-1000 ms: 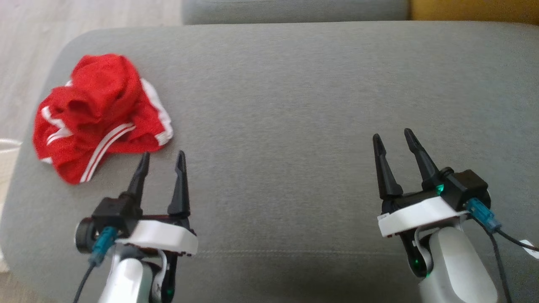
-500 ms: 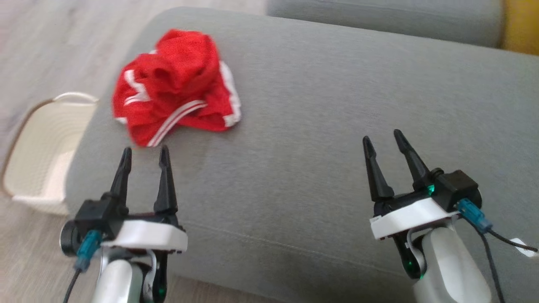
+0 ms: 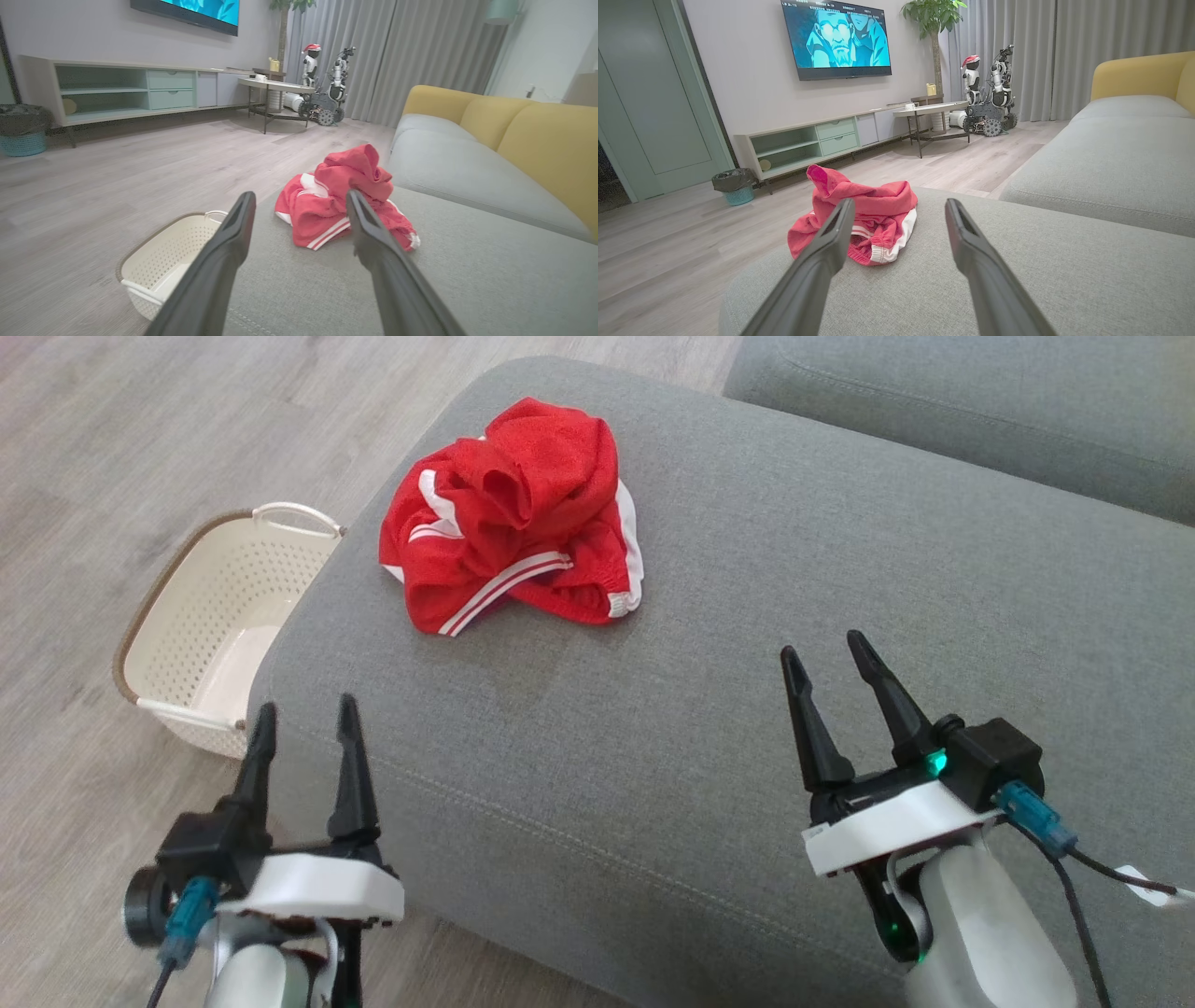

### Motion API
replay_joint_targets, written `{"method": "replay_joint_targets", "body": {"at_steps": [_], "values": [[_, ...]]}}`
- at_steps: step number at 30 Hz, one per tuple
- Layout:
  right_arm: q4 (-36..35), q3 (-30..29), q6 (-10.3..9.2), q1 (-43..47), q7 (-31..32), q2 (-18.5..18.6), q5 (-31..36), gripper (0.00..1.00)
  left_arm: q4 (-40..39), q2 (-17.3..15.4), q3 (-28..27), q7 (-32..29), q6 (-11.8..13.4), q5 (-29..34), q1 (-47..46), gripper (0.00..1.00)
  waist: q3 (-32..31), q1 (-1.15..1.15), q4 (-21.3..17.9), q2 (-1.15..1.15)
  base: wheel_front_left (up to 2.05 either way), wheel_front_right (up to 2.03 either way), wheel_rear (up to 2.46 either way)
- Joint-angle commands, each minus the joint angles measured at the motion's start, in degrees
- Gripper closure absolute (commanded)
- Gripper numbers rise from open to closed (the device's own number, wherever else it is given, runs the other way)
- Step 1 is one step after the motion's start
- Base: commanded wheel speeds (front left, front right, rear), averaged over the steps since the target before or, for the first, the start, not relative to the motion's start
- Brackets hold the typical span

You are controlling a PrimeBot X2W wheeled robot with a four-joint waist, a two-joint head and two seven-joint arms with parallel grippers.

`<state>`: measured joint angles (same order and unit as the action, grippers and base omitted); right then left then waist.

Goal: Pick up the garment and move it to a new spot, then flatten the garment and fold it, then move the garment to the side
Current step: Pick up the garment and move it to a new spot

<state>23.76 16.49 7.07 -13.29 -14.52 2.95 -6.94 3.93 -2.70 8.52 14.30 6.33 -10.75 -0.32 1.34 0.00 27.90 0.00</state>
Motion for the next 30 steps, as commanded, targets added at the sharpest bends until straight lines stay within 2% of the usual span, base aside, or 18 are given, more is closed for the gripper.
{"method": "replay_joint_targets", "body": {"at_steps": [1, 10, 17, 24, 30], "values": [[-1.9, 1.4, 0.42, -1.2, -0.5, -0.1, -0.5, 0.00, -2.3, -0.2, -2.3, 0.7, 0.8, -0.2, -1.7, 0.00, 0.0, 0.00, 0.1, 0.00, 0.00, 0.00, 0.00], [-1.4, 2.0, 0.42, -1.1, -0.5, -0.1, -1.1, 0.00, -2.3, -0.2, -3.2, 0.7, 1.1, -0.2, -1.4, 0.00, -0.6, 0.00, -0.2, 0.00, 0.00, 0.00, 0.00], [-2.4, -0.1, 0.42, -0.6, -0.5, -0.1, -0.4, 0.00, -1.6, -0.2, -4.1, 0.7, 0.0, -1.8, -2.1, 0.00, 0.8, 0.00, -1.5, 0.00, 0.00, 0.00, 0.00], [-5.5, -4.2, 0.42, -0.3, 0.3, -0.1, 2.7, 0.00, 1.0, -0.2, -5.2, 0.7, -3.0, 1.3, -5.9, 0.00, 5.7, 0.00, -4.0, 0.00, 0.00, 0.00, 0.00], [-9.8, -6.2, 0.42, -0.6, 2.0, -0.1, 5.8, 0.00, 4.6, -0.2, -7.8, 0.7, -5.0, 0.2, -12.4, 0.00, 10.6, 0.00, -6.3, 0.00, 0.00, 0.00, 0.00]]}}
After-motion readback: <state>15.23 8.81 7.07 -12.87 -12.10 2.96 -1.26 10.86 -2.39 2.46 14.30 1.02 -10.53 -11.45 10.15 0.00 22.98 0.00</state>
